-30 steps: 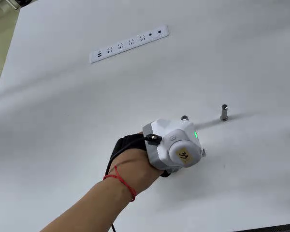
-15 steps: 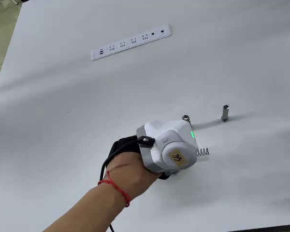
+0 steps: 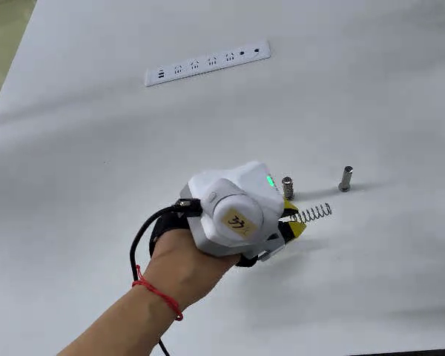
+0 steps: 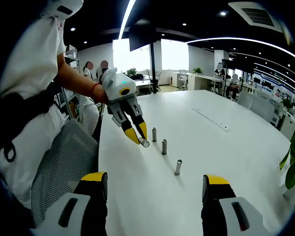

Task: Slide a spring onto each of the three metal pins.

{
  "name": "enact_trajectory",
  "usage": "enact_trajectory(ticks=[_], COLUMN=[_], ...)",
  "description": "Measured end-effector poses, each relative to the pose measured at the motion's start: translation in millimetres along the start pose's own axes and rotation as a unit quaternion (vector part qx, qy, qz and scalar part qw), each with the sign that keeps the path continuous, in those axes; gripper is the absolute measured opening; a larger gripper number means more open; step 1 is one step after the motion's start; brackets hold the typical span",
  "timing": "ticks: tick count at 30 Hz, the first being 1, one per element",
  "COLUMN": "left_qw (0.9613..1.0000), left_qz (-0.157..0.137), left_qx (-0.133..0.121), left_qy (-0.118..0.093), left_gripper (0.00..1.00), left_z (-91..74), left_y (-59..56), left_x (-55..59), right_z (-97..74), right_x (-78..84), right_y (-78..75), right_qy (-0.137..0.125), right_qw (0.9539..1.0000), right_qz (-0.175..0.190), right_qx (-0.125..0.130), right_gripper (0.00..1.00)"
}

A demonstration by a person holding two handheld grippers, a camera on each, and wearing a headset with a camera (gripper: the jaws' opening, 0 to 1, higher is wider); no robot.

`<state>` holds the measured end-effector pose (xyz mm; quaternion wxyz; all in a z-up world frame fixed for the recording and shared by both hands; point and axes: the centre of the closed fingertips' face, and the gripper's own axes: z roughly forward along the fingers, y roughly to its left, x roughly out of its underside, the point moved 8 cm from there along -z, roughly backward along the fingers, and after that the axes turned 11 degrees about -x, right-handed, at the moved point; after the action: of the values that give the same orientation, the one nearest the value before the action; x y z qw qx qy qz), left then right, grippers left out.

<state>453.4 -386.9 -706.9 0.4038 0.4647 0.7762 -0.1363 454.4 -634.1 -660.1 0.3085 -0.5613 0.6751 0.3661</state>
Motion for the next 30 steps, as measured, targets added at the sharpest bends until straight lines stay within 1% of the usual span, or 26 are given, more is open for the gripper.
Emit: enact_trajectory(ticks=[1, 2, 4, 6, 8, 9, 10, 12, 14, 15, 16, 17, 19, 22, 23, 27, 30], left_qw=[0.9999, 0.9998, 0.9989, 0.9974, 0.9958, 0.9946, 0.9937, 0.9914, 0.9892, 0.9885, 0.9874, 0.9869, 0.9851, 0.9825, 0.9814, 0.979, 0.978], left_qz=[-0.007, -0.012, -0.024, -0.038, -0.05, -0.056, -0.059, -0.07, -0.079, -0.08, -0.083, -0.084, -0.086, -0.092, -0.096, -0.103, -0.102], left_qx=[-0.001, -0.003, -0.007, -0.008, -0.007, -0.008, -0.008, -0.009, -0.006, -0.006, -0.004, -0.003, -0.002, 0.0, 0.002, 0.006, 0.01], left_qy=[-0.012, -0.019, -0.04, -0.061, -0.077, -0.088, -0.095, -0.11, -0.123, -0.128, -0.134, -0.138, -0.149, -0.162, -0.167, -0.176, -0.182], left_gripper=[0.07, 0.07, 0.07, 0.07, 0.07, 0.07, 0.07, 0.07, 0.07, 0.07, 0.07, 0.07, 0.07, 0.07, 0.07, 0.07, 0.07], left_z=[-3.6, -5.9, -11.8, -17.1, -20.9, -23.9, -25.4, -28.8, -31.4, -32.2, -33.5, -34.1, -35.9, -37.8, -38.0, -38.7, -39.6], left_y=[0.1, 0.4, 1.3, 1.3, 1.2, 1.6, 1.5, 0.9, -0.7, -1.4, -2.6, -3.5, -5.3, -7.8, -8.5, -10.9, -13.8], left_x=[-4.3, -7.0, -14.5, -21.5, -26.7, -30.5, -32.8, -38.1, -42.3, -43.6, -45.7, -46.9, -50.2, -52.9, -53.8, -55.0, -56.1], right_z=[0.3, 0.4, 0.6, 1.2, 1.9, 2.8, 3.5, 6.3, 10.2, 11.9, 14.8, 16.7, 22.4, 29.0, 31.5, 36.7, 39.4], right_x=[-8.2, -14.0, -27.6, -38.8, -48.7, -57.4, -62.7, -75.3, -86.9, -90.6, -95.4, -98.6, -106.0, -109.8, -111.4, -115.6, -116.0], right_y=[-0.4, -0.7, -2.3, -4.7, -6.2, -6.5, -6.7, -6.9, -6.2, -5.9, -5.2, -4.7, -2.8, -1.6, -1.0, 0.8, 1.0], right_qy=[0.002, 0.002, 0.001, 0.004, 0.009, 0.01, 0.01, 0.019, 0.023, 0.028, 0.04, 0.045, 0.054, 0.084, 0.091, 0.101, 0.114], right_qw=[0.9999, 0.9999, 0.9997, 0.9994, 0.9991, 0.9986, 0.9985, 0.9981, 0.996, 0.9956, 0.9943, 0.9934, 0.9909, 0.9867, 0.9849, 0.9818, 0.9791], right_qz=[-0.009, -0.012, -0.021, -0.028, -0.033, -0.042, -0.042, -0.034, -0.058, -0.06, -0.065, -0.069, -0.079, -0.087, -0.092, -0.097, -0.098], right_qx=[-0.004, -0.006, -0.014, -0.02, -0.025, -0.031, -0.034, -0.049, -0.063, -0.067, -0.075, -0.08, -0.094, -0.109, -0.115, -0.128, -0.137], right_gripper=[0.77, 0.77, 0.75, 0.72, 0.67, 0.65, 0.64, 0.59, 0.52, 0.5, 0.48, 0.45, 0.42, 0.37, 0.33, 0.28, 0.24])
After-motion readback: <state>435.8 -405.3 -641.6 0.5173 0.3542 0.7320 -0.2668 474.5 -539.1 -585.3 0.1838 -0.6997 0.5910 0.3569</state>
